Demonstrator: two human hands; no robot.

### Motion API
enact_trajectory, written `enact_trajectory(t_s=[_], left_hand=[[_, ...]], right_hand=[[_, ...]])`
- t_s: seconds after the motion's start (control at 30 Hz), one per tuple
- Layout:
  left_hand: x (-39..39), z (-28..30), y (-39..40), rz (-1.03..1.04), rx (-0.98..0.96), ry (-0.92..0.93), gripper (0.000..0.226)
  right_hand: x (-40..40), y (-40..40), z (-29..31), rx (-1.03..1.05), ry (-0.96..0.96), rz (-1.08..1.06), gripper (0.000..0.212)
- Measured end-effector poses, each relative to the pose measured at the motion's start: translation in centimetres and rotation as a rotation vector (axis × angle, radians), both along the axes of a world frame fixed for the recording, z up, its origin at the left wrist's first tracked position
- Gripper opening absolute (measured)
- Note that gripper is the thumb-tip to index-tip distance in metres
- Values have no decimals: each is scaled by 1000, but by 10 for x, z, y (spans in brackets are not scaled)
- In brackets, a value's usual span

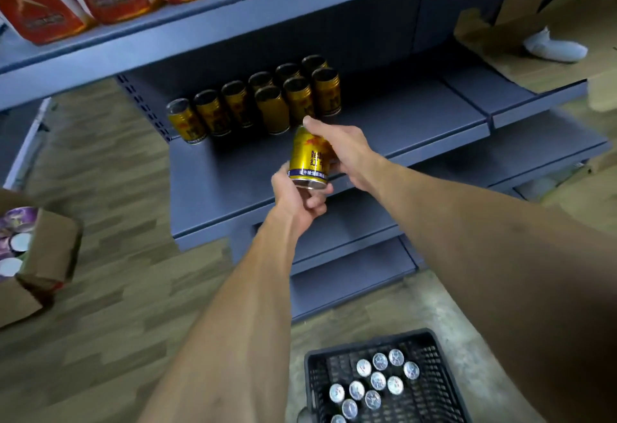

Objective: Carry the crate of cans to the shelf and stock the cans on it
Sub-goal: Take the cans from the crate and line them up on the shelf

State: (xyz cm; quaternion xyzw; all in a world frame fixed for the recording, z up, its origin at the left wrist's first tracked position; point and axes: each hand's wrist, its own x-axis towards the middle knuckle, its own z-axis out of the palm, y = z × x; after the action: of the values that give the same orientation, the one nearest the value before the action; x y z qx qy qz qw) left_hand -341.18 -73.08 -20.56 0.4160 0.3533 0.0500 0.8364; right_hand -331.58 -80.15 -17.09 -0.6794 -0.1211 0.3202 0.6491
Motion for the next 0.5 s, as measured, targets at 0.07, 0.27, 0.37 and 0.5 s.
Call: enact_trajectory(t_s=[0.07,0.27,0.37,0.5], left_hand=[[3,-5,6,-71,-53,-5,55],[24,-4,8,-55,-59,-49,62],[24,-3,2,-114,-1,-85,57],[33,4,-2,-129,-20,-53,70]], right_hand=[[6,3,-2,-2,51,-40,42],[18,16,-8,18,-32,-207,58],[14,18,-17,5,45,-325,78],[19,9,-12,-9,103,-336,72]])
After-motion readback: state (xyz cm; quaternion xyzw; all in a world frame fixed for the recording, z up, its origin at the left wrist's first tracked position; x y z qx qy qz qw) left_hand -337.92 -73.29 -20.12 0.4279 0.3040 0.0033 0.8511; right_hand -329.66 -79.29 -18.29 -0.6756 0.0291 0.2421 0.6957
